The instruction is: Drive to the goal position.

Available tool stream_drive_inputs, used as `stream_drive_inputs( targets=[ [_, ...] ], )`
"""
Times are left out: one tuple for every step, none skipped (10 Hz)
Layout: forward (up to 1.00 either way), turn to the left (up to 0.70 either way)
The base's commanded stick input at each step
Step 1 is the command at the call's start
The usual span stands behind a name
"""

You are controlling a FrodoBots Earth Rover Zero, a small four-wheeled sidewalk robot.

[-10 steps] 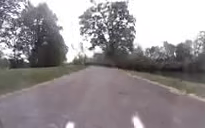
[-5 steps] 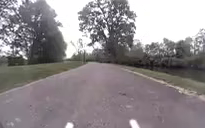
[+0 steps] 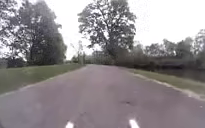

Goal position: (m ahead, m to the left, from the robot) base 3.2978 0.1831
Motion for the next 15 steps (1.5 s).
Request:
stream_drive_inputs(
  targets=[
    [0.7, 0.0],
    [0.7, 0.0],
    [0.7, 0.0],
    [0.7, 0.0],
    [0.7, 0.0],
    [0.7, 0.0],
    [0.7, 0.0],
    [0.7, 0.0],
    [0.7, 0.0],
    [0.7, 0.0],
    [0.7, 0.0],
    [0.7, 0.0],
    [0.7, 0.0],
    [0.7, 0.0],
    [0.7, 0.0]
  ],
)
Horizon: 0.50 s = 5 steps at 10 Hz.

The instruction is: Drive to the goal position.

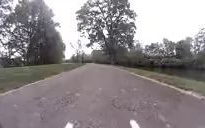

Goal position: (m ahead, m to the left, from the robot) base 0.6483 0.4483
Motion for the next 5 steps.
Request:
stream_drive_inputs(
  targets=[
    [0.7, 0.0],
    [0.7, 0.0],
    [0.7, 0.0],
    [0.7, 0.0],
    [0.7, 0.0]
  ],
)
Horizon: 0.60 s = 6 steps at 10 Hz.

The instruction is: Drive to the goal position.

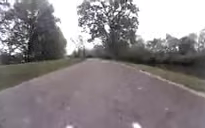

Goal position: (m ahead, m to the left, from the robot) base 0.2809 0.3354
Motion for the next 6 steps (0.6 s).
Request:
stream_drive_inputs(
  targets=[
    [0.7, 0.0],
    [0.7, 0.0],
    [0.7, 0.0],
    [0.7, 0.0],
    [0.7, 0.0],
    [0.7, 0.0]
  ],
)
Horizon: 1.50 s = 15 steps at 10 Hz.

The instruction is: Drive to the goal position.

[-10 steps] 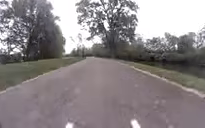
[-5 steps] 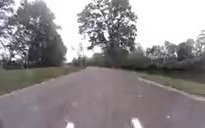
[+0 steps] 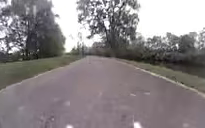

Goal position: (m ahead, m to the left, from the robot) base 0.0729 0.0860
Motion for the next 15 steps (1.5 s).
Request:
stream_drive_inputs(
  targets=[
    [0.7, 0.0],
    [0.7, 0.0],
    [0.7, 0.0],
    [0.7, 0.0],
    [0.7, 0.0],
    [0.7, 0.0],
    [0.7, 0.0],
    [0.7, 0.0],
    [0.7, 0.0],
    [0.7, 0.0],
    [0.7, 0.0],
    [0.7, 0.0],
    [0.7, 0.0],
    [0.7, 0.0],
    [0.7, 0.0]
  ],
)
